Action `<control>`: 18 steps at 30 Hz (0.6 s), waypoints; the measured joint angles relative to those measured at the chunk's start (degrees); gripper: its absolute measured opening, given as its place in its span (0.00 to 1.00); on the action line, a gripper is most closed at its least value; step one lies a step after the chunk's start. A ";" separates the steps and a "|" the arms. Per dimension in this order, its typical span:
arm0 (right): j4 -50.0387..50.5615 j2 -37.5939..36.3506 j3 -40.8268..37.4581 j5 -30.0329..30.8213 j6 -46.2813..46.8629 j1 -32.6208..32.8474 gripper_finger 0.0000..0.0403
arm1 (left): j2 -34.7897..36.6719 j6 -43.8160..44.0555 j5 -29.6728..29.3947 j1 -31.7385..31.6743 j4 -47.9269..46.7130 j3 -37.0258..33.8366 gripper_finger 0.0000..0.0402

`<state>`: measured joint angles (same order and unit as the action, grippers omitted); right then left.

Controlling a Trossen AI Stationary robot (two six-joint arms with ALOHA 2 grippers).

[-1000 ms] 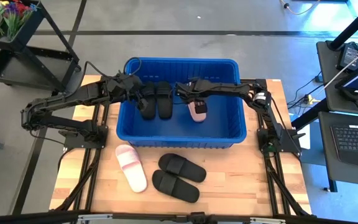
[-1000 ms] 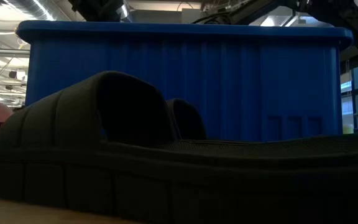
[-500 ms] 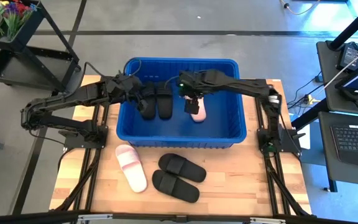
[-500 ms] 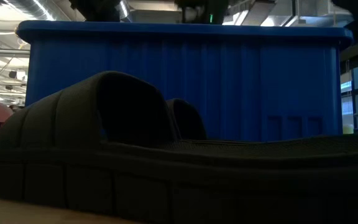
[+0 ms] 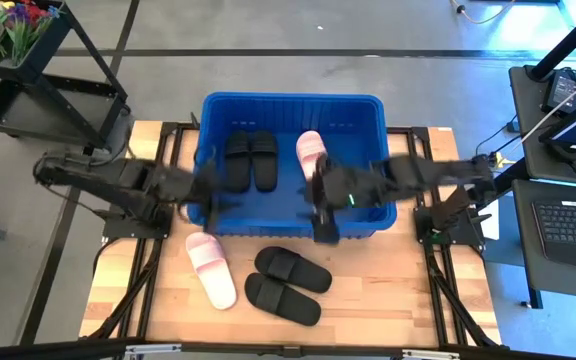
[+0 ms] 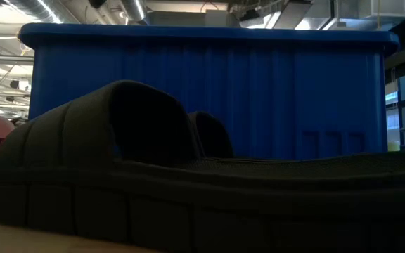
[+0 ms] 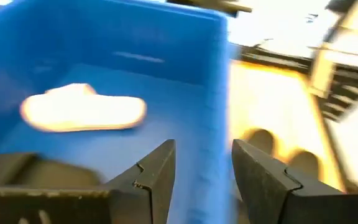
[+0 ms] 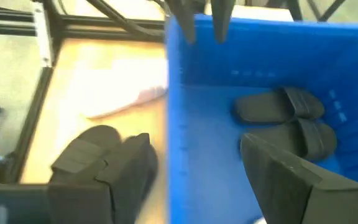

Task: Pick and place slides into bin
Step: Put the pink slide into the blue bin

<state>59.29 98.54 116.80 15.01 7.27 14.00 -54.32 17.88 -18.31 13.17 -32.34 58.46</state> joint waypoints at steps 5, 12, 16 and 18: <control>0.15 1.65 -0.07 14.53 4.56 9.73 0.63 | -2.20 7.07 -4.51 15.13 -0.14 0.00 0.38; 0.16 6.34 -0.07 26.80 11.38 15.43 0.63 | -11.45 23.37 -13.17 30.49 -7.45 0.00 0.38; 0.38 10.43 -0.10 27.38 15.10 15.56 0.63 | -18.04 38.47 -13.33 35.00 -17.30 0.00 0.38; 0.36 12.45 -0.10 27.44 16.13 15.56 0.63 | -21.28 44.80 -11.39 36.44 -21.05 0.00 0.38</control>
<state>59.66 111.00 116.71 42.45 23.40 29.56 -75.60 62.68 -29.70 49.62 -53.39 58.46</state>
